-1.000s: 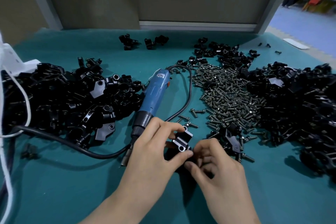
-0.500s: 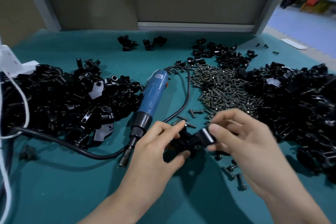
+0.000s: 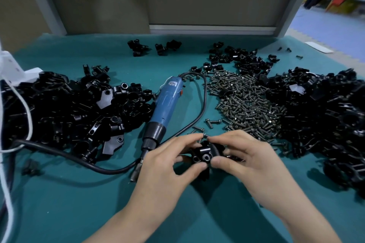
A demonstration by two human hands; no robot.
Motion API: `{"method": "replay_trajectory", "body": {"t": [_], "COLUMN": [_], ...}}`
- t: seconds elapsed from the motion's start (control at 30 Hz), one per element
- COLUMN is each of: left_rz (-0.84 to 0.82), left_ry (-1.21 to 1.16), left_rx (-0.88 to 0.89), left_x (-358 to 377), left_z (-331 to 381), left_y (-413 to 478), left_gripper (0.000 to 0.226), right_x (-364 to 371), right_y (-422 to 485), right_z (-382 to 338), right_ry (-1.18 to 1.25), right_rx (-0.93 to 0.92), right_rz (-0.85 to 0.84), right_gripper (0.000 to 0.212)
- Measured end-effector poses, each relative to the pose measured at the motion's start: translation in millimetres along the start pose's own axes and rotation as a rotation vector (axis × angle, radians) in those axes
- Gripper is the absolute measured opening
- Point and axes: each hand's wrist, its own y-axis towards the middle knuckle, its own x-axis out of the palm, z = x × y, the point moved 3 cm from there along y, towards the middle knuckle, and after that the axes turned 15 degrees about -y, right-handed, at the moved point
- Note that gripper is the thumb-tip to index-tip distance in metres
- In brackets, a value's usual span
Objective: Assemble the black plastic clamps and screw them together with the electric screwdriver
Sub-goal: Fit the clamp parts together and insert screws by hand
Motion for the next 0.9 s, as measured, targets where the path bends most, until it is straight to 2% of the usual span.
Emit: {"method": "replay_trajectory", "body": {"t": [0.13, 0.23, 0.37, 0.5, 0.63, 0.77, 0.9], "left_rz": [-0.019, -0.061, -0.063, -0.024, -0.052, -0.019, 0.007], "left_ry": [-0.158, -0.181, -0.217, -0.24, -0.226, -0.317, -0.416], "left_rx": [-0.15, -0.15, -0.121, -0.117, -0.101, -0.073, -0.093], "left_x": [2.9, 5.7, 4.9, 1.7, 2.9, 4.3, 5.0], "left_z": [-6.1, -4.9, -3.8, -5.1, -3.3, -2.6, -6.6], "left_y": [-1.0, -1.5, -1.8, -0.4, -0.1, -0.9, 0.5], "left_gripper": [0.071, 0.084, 0.09, 0.066, 0.042, 0.037, 0.036], "right_x": [-14.4, -13.6, -3.7, -5.0, -6.0, -7.4, -6.3], "right_y": [-0.7, 1.4, 2.9, 3.4, 0.1, -2.4, -4.0], "right_z": [-6.7, -7.6, -3.6, 1.2, 6.1, 4.0, 1.3], "right_ry": [-0.098, -0.191, -0.159, -0.064, -0.007, -0.079, -0.139], "right_rx": [-0.151, -0.228, -0.201, -0.178, -0.164, -0.196, -0.244], "right_rz": [0.069, 0.046, -0.045, -0.035, -0.069, -0.065, -0.015], "right_gripper": [0.027, 0.03, 0.027, 0.028, 0.034, 0.048, 0.051]}}
